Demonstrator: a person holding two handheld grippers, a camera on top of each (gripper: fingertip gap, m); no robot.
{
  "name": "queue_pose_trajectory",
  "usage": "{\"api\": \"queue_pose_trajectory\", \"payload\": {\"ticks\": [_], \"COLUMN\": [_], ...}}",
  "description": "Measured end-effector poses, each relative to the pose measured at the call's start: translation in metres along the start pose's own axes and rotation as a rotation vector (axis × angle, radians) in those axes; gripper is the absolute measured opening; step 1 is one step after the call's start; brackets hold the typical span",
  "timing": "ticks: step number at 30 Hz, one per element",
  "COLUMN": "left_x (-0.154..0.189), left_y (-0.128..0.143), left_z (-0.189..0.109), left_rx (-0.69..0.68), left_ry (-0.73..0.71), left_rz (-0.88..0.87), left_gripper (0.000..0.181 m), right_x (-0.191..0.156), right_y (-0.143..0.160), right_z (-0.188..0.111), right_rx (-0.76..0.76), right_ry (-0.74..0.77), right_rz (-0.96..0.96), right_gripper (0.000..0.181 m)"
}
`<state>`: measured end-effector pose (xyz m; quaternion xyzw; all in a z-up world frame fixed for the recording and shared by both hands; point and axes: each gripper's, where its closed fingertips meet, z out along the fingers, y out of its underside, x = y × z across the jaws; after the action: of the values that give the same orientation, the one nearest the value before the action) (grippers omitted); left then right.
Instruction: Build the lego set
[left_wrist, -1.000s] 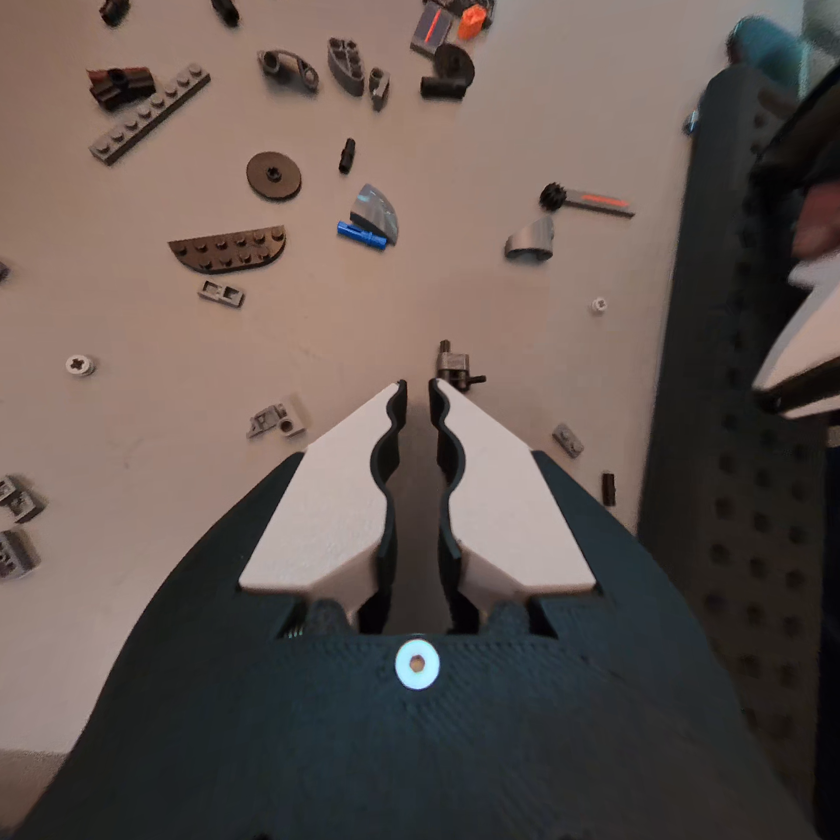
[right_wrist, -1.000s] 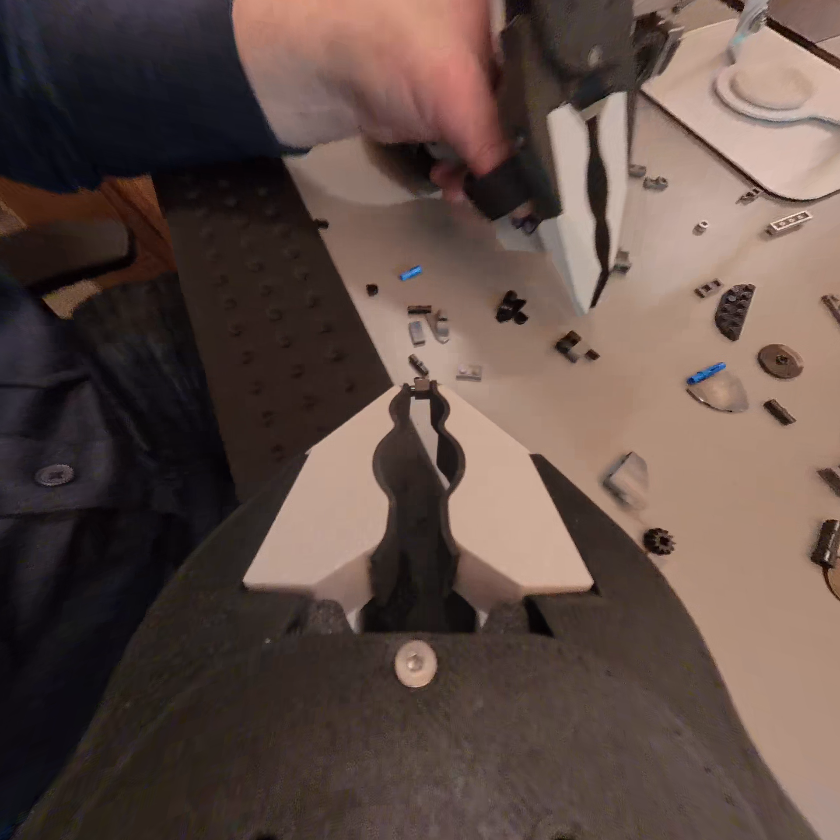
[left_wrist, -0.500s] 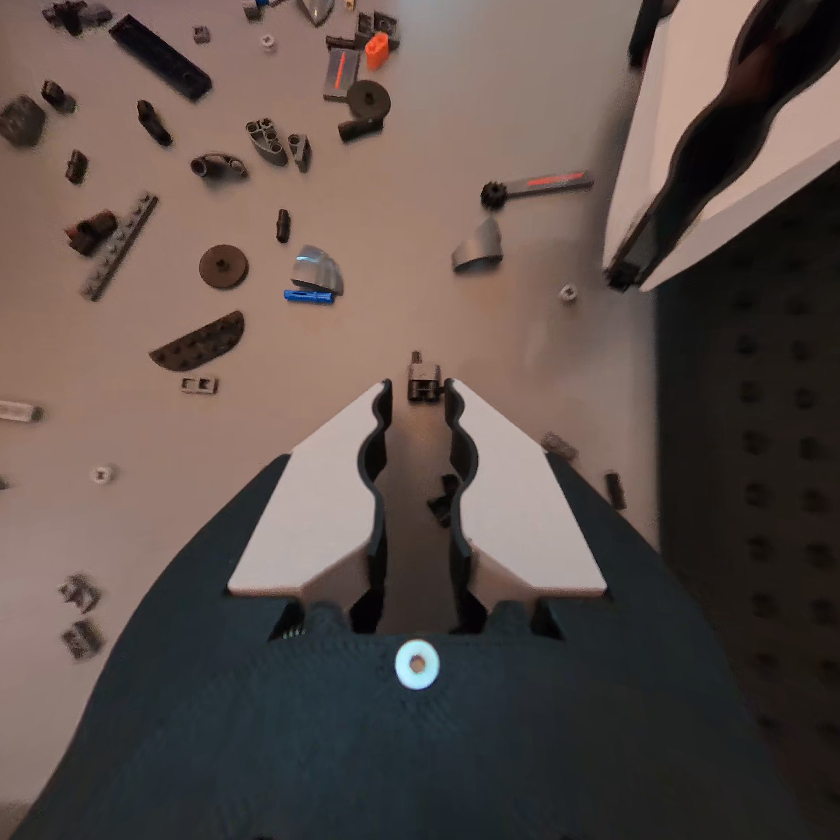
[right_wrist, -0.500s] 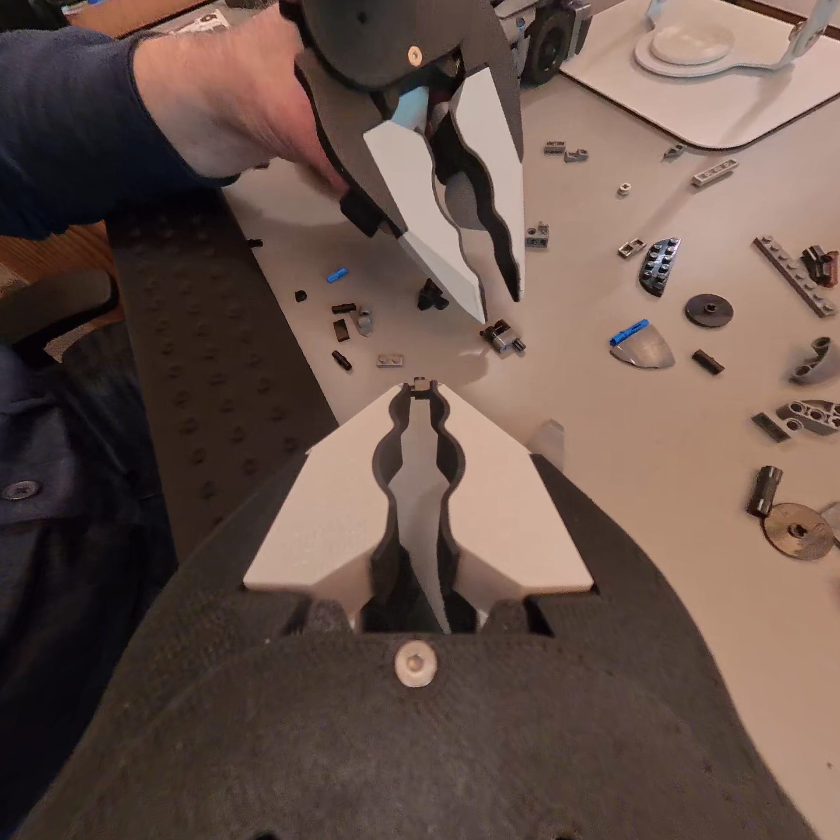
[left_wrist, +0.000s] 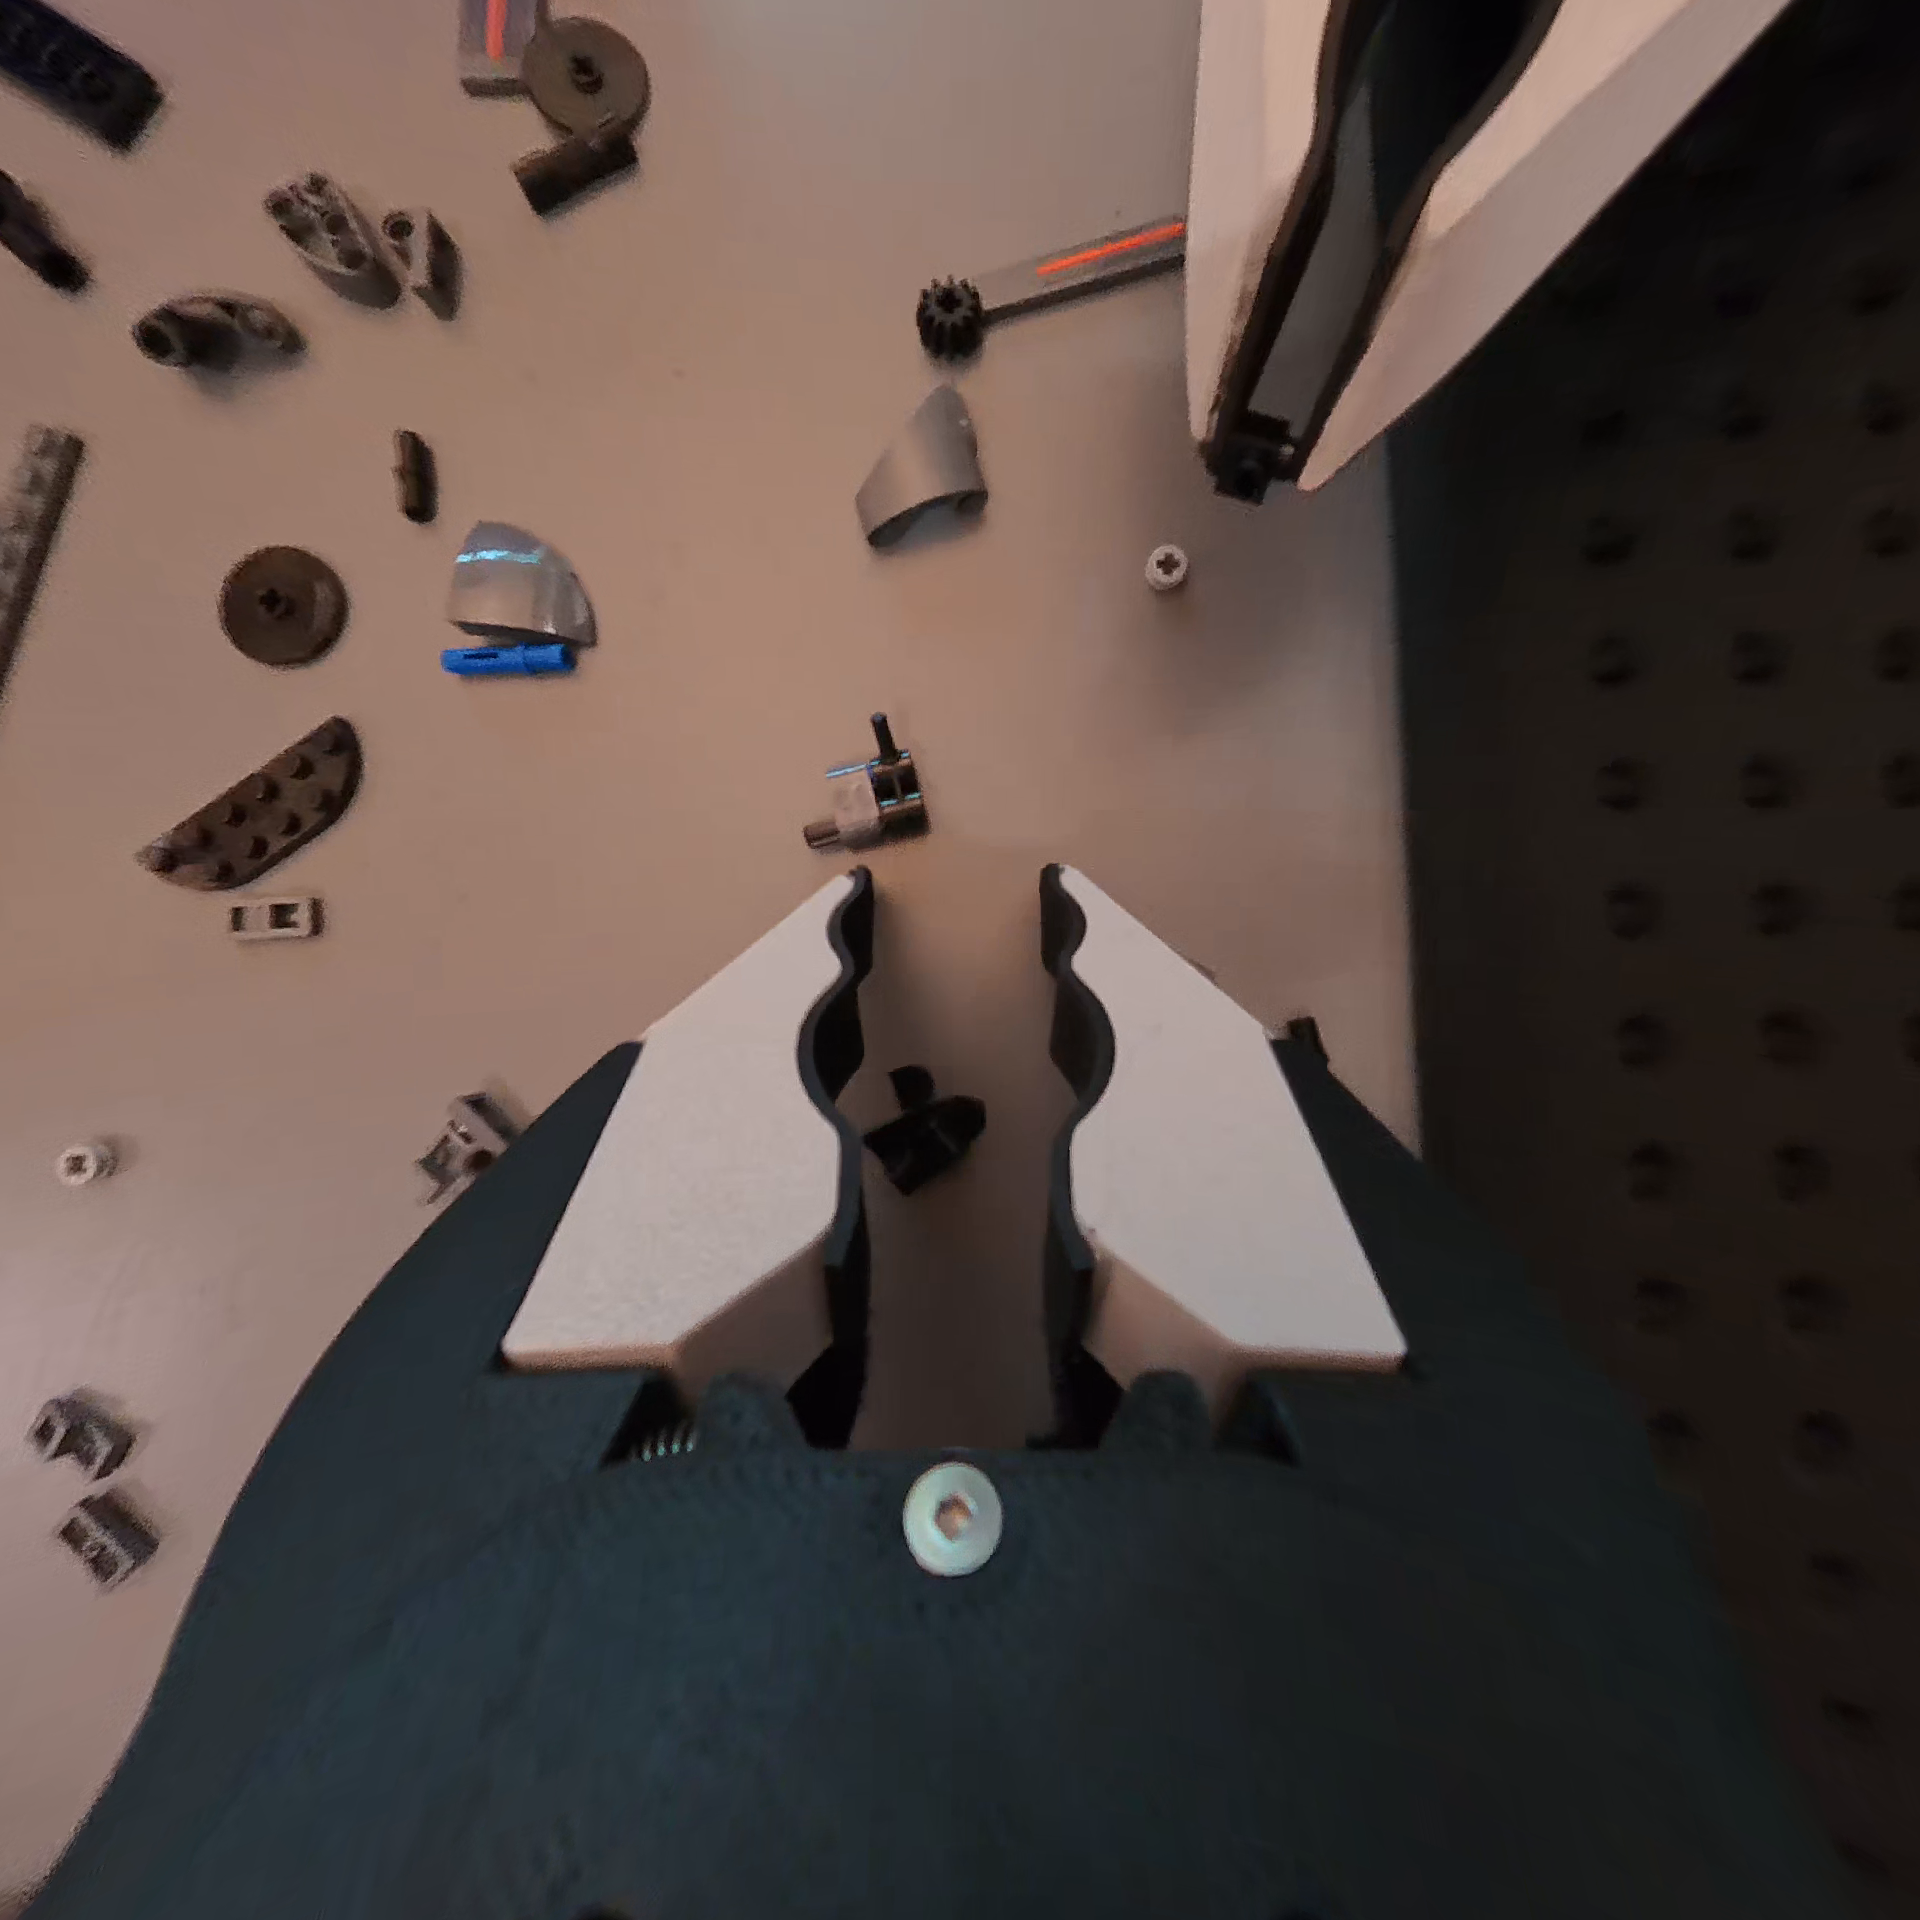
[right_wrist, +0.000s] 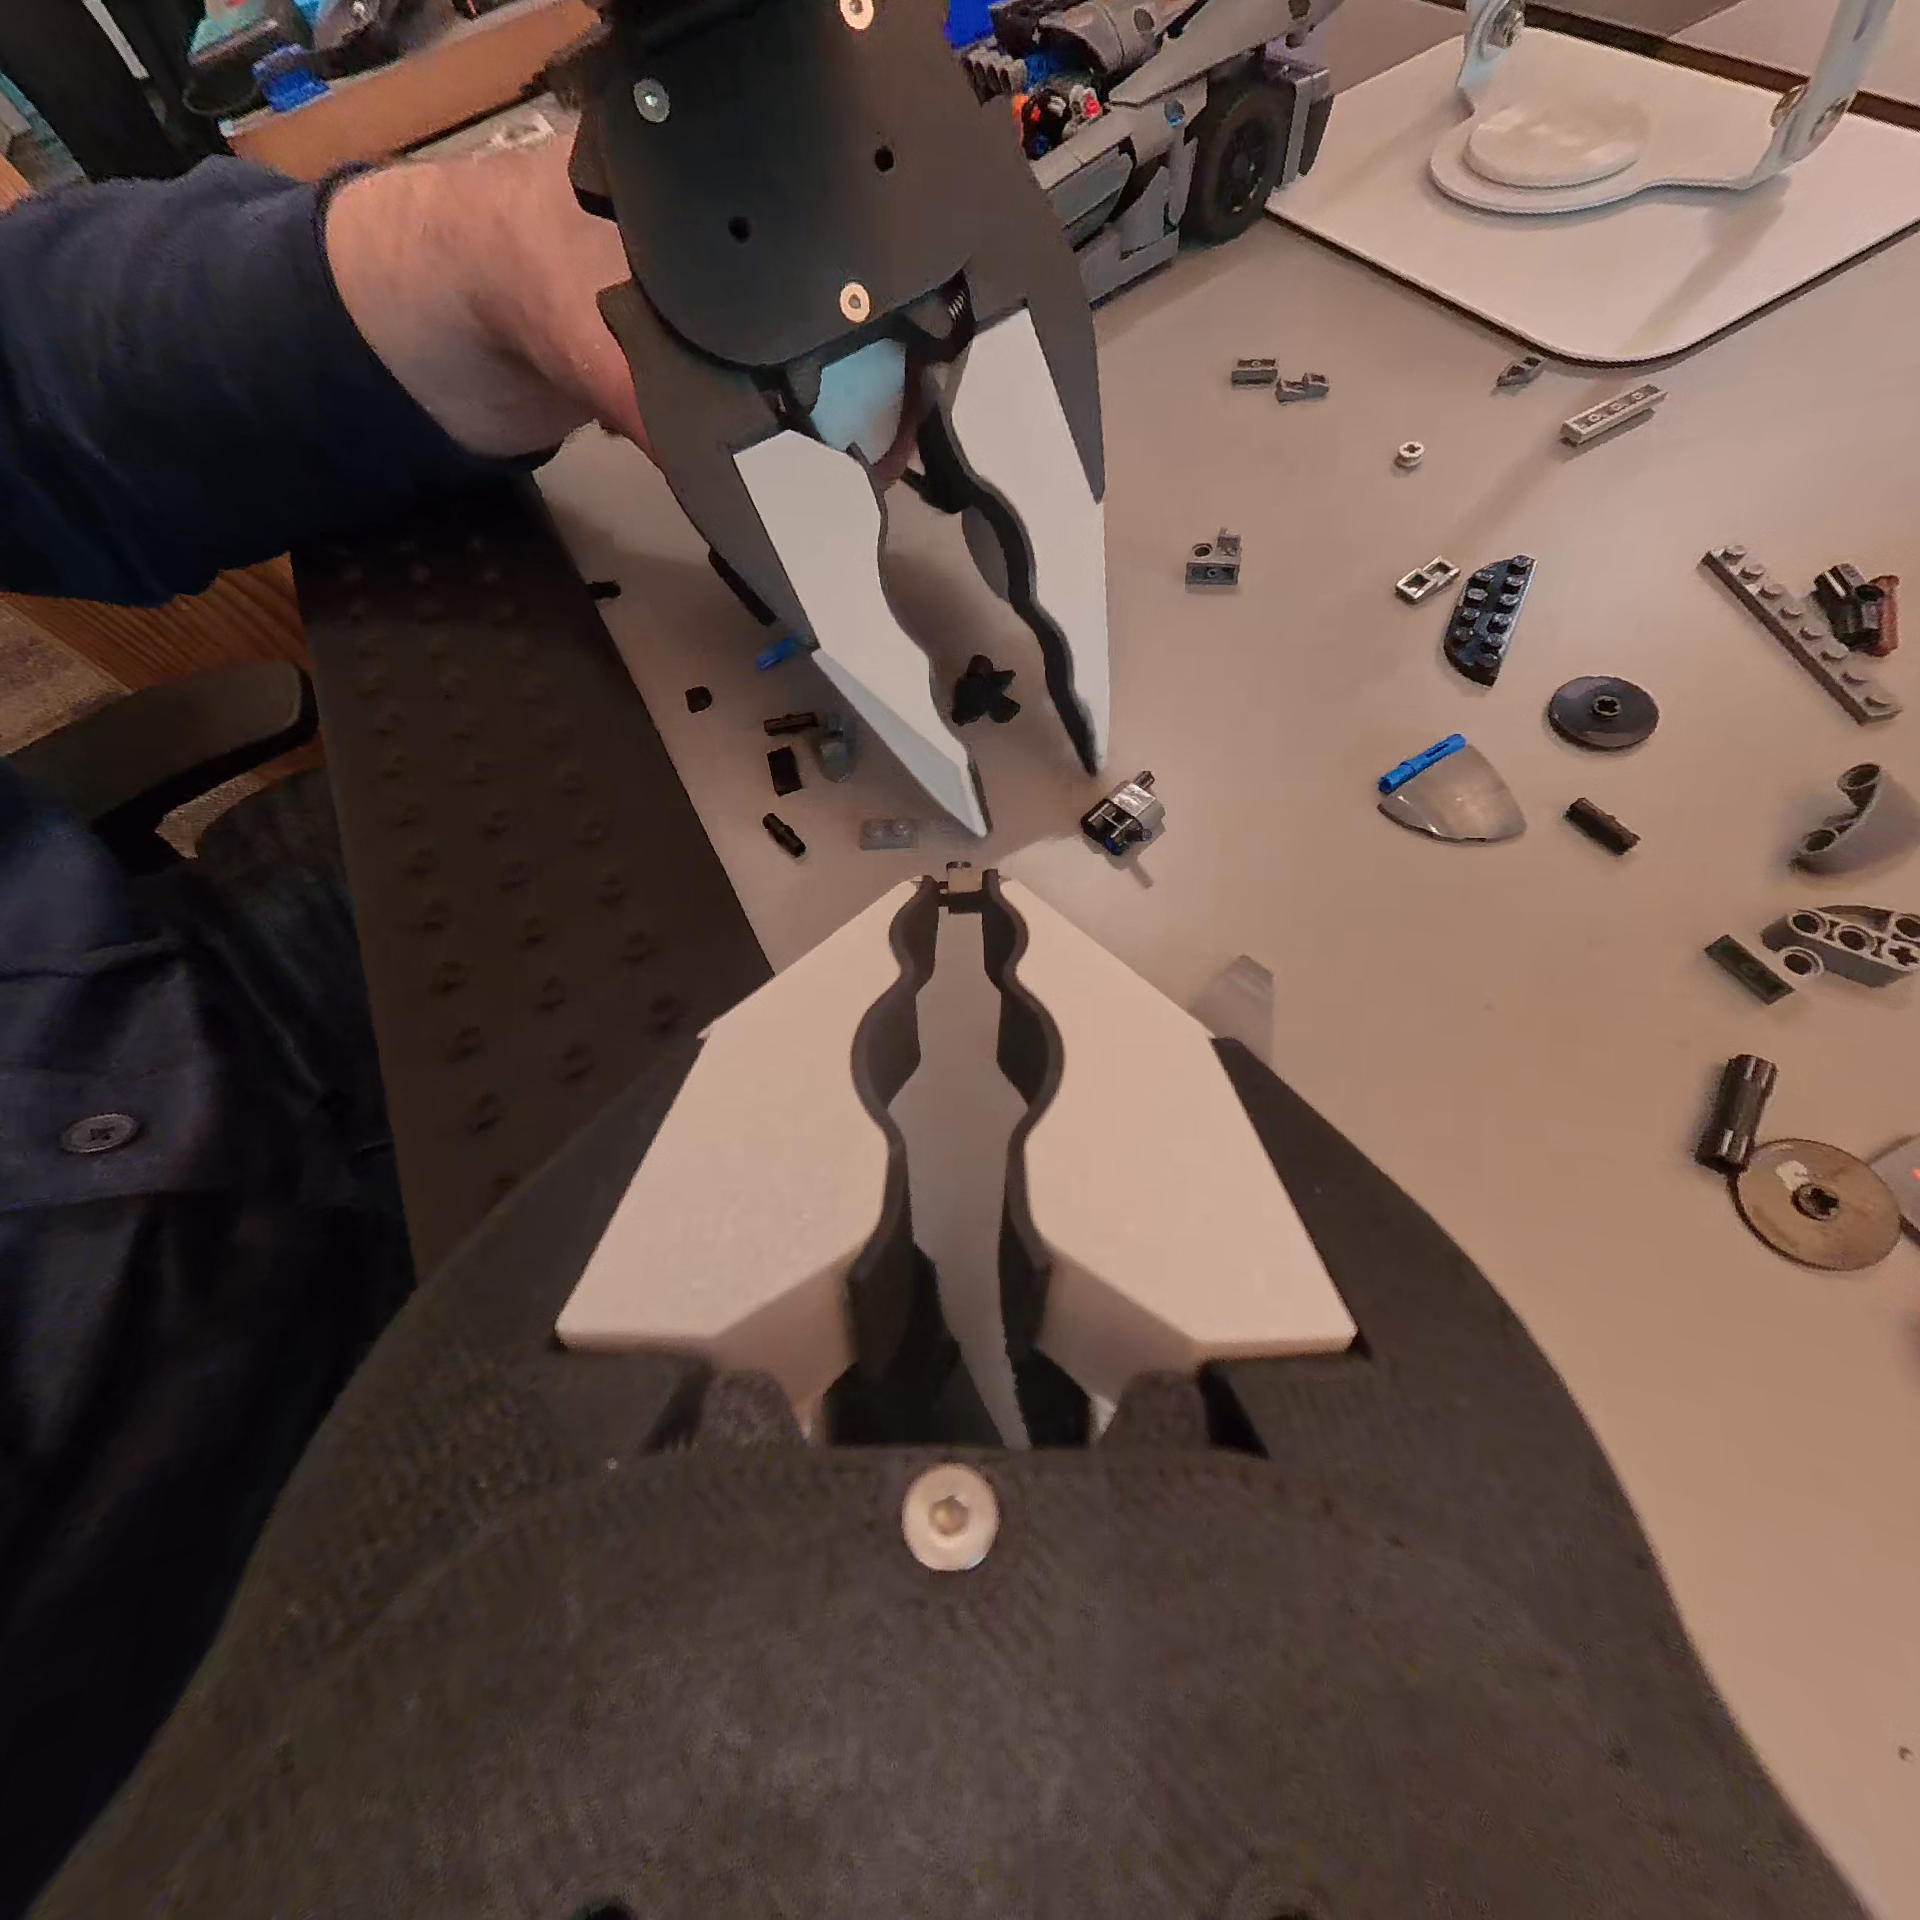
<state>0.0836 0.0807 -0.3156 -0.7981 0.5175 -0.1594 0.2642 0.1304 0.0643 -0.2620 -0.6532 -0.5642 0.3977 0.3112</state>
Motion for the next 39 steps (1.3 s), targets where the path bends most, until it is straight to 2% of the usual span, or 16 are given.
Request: {"api": "queue_pose_trajectory", "payload": {"ticks": [4,8,14,21,25,30,39], "left_x": [0.002,0.017,0.028,0.032,0.026,0.010,-0.011], "left_y": [-0.031,-0.065,-0.082,-0.082,-0.085,-0.093,-0.095], "left_z": [-0.017,-0.035,-0.044,-0.041,-0.046,-0.066,-0.088], "left_rx": [0.167,0.309,0.341,0.284,0.300,0.365,0.435], "left_ry": [-0.036,-0.181,-0.434,-0.541,-0.572,-0.657,-0.733], "left_rz": [0.045,0.287,0.582,0.729,0.693,0.580,0.434], "left_gripper": [0.029,0.028,0.015,0.007,0.007,0.006,0.007], "right_x": [-0.002,-0.004,-0.005,-0.008,-0.004,0.004,0.014], "right_y": [-0.009,-0.019,-0.027,-0.028,-0.036,-0.062,-0.090], "right_z": [-0.003,-0.006,-0.011,-0.011,-0.011,-0.012,-0.005], "right_rx": [0.048,0.105,0.157,0.138,0.159,0.263,0.338], "right_ry": [-0.057,-0.153,-0.265,-0.373,-0.392,-0.384,-0.324], "right_rz": [0.038,0.099,0.189,0.249,0.282,0.315,0.280], "right_gripper": [0.006,0.006,0.006,0.005,0.005,0.005,0.005]}}
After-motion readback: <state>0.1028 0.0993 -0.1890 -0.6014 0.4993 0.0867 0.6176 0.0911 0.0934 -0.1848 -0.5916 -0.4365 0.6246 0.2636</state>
